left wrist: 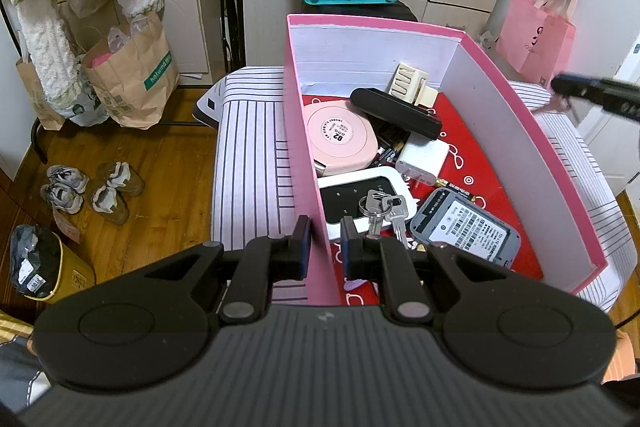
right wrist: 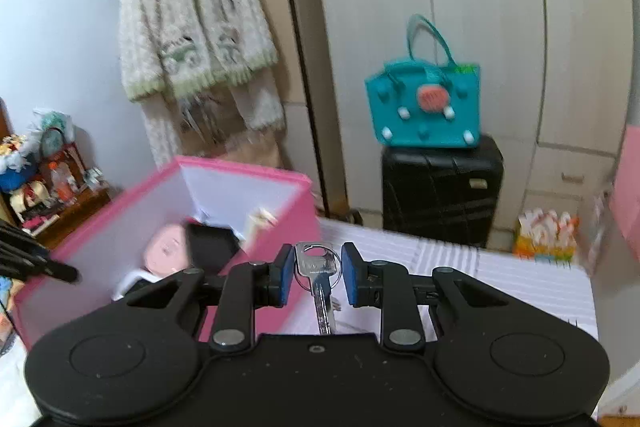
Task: Organize rigid objects
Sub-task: 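Carry the keys into the pink box and release them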
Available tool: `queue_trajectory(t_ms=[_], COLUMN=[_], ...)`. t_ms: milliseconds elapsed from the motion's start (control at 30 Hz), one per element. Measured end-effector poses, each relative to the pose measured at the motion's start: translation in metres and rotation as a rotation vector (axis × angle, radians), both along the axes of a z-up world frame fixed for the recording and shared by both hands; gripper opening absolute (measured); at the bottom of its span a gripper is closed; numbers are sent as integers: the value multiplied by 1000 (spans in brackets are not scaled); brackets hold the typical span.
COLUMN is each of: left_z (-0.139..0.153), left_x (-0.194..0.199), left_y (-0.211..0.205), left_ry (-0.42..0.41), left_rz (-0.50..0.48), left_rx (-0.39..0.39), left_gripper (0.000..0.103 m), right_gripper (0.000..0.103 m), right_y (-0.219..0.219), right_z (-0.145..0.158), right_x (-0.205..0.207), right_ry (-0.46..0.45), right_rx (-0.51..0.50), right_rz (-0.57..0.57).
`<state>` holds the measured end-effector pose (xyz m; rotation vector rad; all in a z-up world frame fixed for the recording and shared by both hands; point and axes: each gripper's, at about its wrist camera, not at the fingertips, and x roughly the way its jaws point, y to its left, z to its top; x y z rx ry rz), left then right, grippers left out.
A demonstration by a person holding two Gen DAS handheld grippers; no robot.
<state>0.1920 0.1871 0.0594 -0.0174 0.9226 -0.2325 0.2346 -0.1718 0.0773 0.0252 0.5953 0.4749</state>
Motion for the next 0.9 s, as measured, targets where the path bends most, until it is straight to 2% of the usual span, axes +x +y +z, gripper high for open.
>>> queue_trajectory(t_ms=[200, 333, 467, 633, 767, 900], left_z=[0, 0, 0, 1, 1, 1], left_x=[0, 0, 1, 1, 1, 1], left_y=[0, 0, 0, 0, 0, 1], left_ry=[0, 0, 1, 1, 1, 1], left_rz=[-1, -5, -7, -6, -5, -2], left_rx=[0, -1, -2, -2, -1, -3], left_gripper=[13, 13, 13, 13, 13, 13], right_gripper=[30, 30, 30, 30, 30, 31], right_y=[27, 46, 66, 89, 99, 98], right_z=[35, 42, 33, 5, -12, -18], right_x=[-10, -17, -20, -25, -28, -32], right_ry=[-37, -12, 69, 180, 229, 237], right_rx=[60, 105, 136, 98, 52, 29], right_rz=[79, 165, 250, 315, 331, 330])
